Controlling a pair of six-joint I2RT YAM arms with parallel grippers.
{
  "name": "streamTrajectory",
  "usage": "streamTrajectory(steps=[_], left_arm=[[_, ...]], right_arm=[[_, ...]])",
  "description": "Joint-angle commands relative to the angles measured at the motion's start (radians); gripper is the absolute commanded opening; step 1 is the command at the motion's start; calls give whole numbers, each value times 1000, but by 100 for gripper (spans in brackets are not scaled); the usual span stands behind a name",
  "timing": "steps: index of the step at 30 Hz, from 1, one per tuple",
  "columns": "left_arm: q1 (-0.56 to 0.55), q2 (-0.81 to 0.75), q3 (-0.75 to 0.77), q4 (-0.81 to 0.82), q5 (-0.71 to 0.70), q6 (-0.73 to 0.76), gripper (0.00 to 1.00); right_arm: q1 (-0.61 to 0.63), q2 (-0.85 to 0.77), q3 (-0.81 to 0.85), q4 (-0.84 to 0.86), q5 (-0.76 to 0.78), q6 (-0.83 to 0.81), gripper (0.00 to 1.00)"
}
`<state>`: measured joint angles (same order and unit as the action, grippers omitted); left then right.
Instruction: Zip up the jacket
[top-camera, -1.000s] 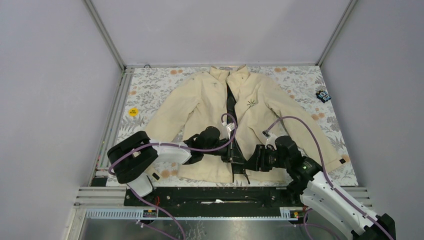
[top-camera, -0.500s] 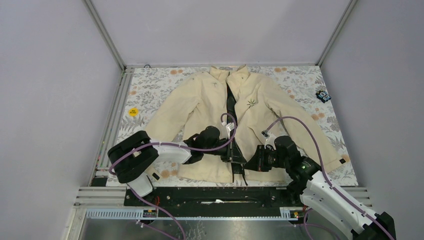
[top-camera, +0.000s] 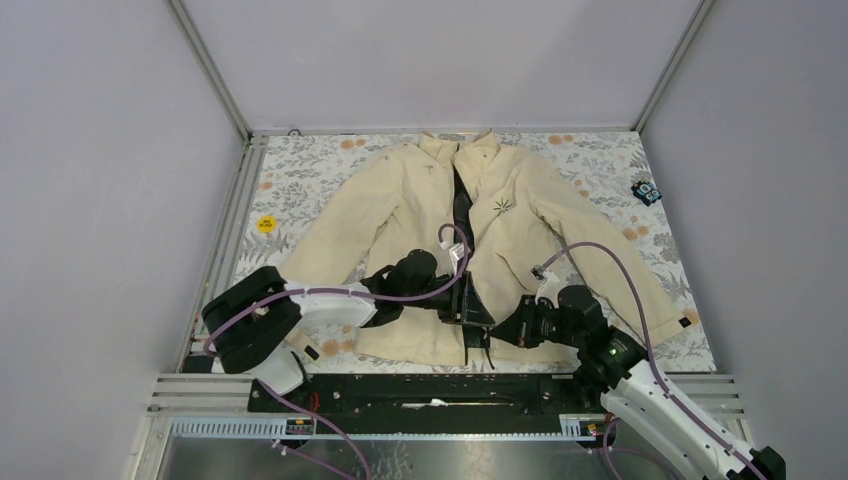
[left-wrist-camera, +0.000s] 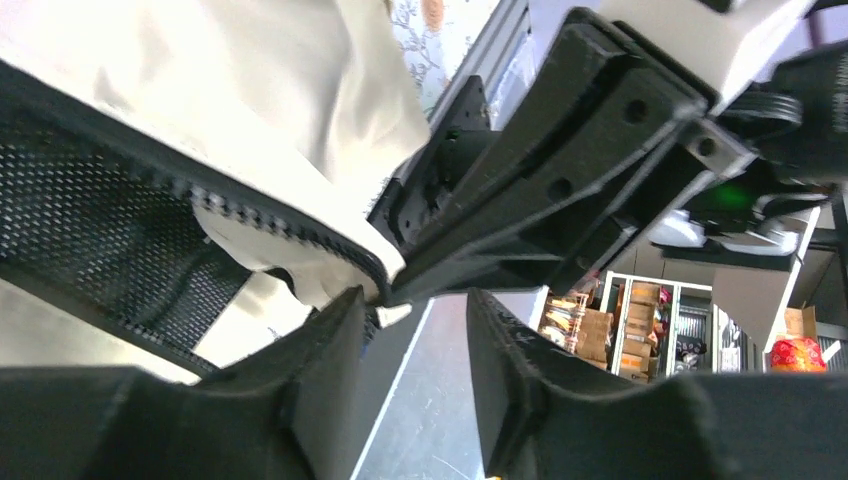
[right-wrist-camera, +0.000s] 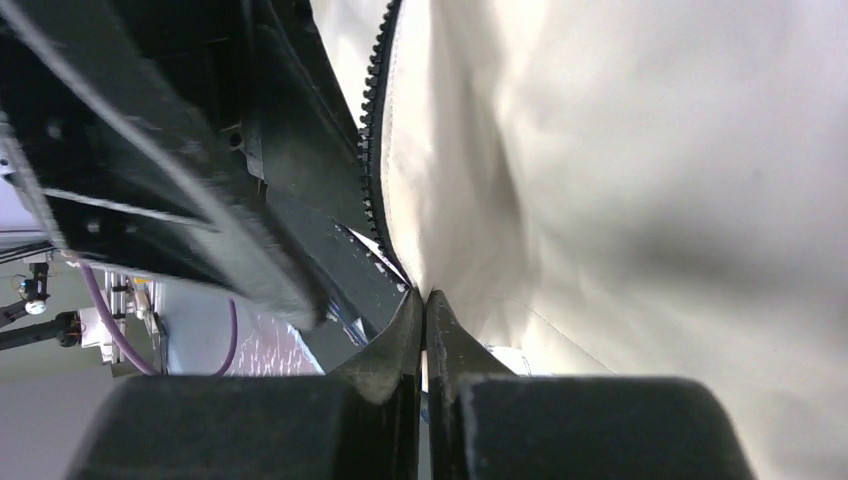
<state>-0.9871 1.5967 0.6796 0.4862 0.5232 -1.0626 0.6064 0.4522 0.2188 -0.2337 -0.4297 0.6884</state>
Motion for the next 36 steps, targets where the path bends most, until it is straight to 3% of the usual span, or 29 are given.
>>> streamTrajectory(steps=[1, 8, 15, 18, 19, 20, 22, 24, 30, 36], left_arm=[[8, -103, 25, -31, -13, 49, 47], [8, -50, 55, -17, 4, 34, 47], [8, -22, 108, -82, -34, 56, 31], [8, -16, 132, -126, -61, 61, 15], [8, -14, 140, -145, -69, 61, 8], [8, -13, 149, -169, -81, 65, 0], [8, -11, 167, -216, -92, 74, 0], [8, -9, 178, -244, -94, 73, 0], [8, 7, 211, -321, -82, 81, 0], [8, -2, 206, -354, -86, 92, 0]], right_arm=[[-4, -84, -21, 66, 25, -1, 0], [-4, -73, -24, 100, -53, -2, 0], [-3, -23, 6, 105, -89, -15, 0], [-4, 5, 40, 52, -58, -24, 0], [-4, 23, 64, 14, -28, -25, 4], [-4, 50, 91, -49, 3, -27, 16], [-4, 117, 145, -130, 54, -1, 48], [-4, 209, 209, -204, 53, 12, 57], [-4, 474, 422, -463, -9, -120, 56], [-5, 525, 459, -474, -60, -141, 47]])
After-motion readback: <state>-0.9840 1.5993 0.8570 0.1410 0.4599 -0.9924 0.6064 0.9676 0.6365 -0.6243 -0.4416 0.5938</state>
